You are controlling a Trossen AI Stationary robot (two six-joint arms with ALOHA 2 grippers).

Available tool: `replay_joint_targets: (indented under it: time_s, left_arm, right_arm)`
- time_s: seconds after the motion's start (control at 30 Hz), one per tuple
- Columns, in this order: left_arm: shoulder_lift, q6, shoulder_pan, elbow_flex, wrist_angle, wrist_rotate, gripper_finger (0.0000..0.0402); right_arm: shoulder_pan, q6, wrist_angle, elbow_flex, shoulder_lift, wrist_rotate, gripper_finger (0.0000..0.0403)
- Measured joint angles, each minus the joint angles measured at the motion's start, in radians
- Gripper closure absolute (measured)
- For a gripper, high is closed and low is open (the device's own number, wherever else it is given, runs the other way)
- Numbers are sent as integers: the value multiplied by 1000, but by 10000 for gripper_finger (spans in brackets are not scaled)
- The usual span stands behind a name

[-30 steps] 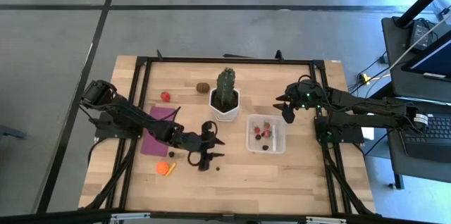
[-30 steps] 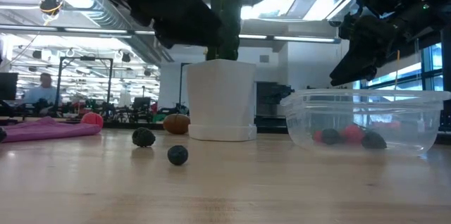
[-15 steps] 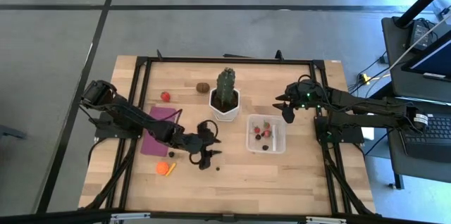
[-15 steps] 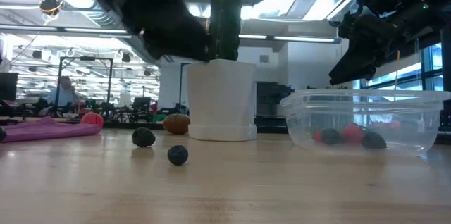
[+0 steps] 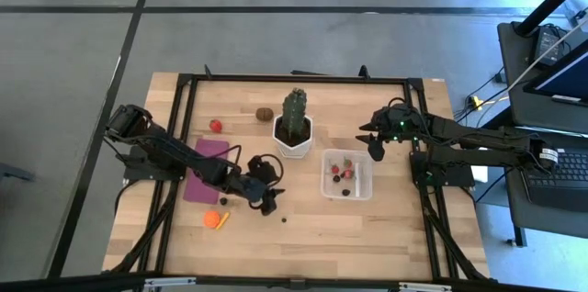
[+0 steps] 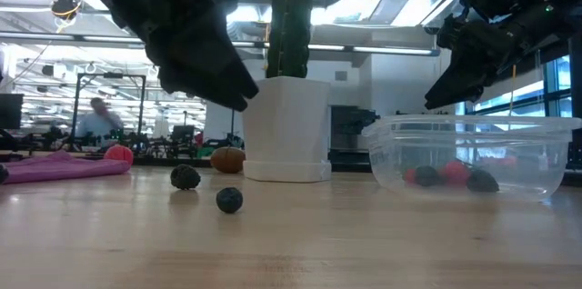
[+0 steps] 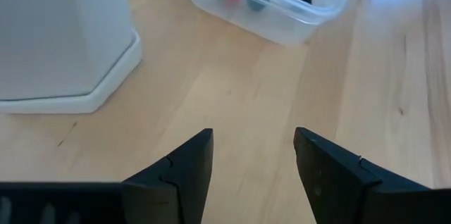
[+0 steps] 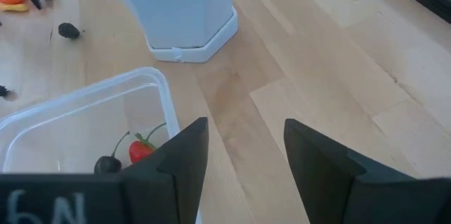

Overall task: Pick and placing Produce into tupperware
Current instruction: Put the blackberry into the transparent bin

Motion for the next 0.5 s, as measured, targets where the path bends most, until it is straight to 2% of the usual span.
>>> replay_joint_targets:
  time_s: [0.23, 0.5]
  left_arm:
    - [0, 17, 0, 0, -2, 36, 207]
    - [0, 36, 0, 0, -15, 49, 142]
  right_arm:
    - [0, 3, 0, 0, 0, 0, 215]
    - [0, 1, -1, 0, 0, 0, 215]
